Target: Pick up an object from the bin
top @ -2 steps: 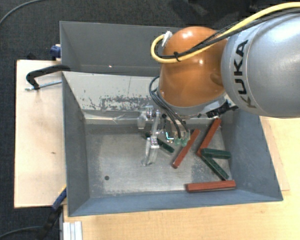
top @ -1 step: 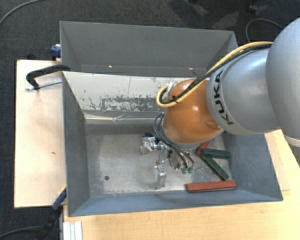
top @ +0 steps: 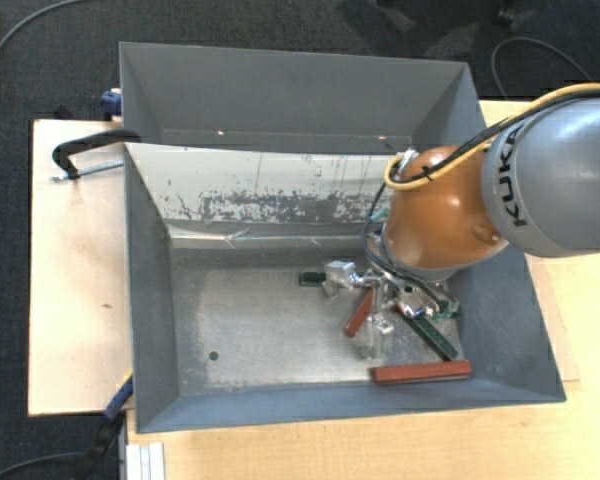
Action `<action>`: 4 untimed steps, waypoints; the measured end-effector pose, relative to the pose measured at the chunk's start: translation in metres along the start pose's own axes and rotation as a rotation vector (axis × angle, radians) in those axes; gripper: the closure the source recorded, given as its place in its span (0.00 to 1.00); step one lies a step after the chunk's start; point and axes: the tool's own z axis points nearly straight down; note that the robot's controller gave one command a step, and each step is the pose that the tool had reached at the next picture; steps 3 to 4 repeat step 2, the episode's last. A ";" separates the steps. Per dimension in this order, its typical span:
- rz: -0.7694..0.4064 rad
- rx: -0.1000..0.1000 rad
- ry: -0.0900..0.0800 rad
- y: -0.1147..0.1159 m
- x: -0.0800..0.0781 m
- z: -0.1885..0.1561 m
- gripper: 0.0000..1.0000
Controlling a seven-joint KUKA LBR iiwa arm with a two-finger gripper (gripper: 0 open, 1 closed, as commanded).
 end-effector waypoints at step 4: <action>-0.111 0.002 -0.008 0.006 -0.018 -0.151 1.00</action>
Offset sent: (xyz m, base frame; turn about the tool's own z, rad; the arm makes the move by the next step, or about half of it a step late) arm 0.0000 0.0000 0.0000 0.0000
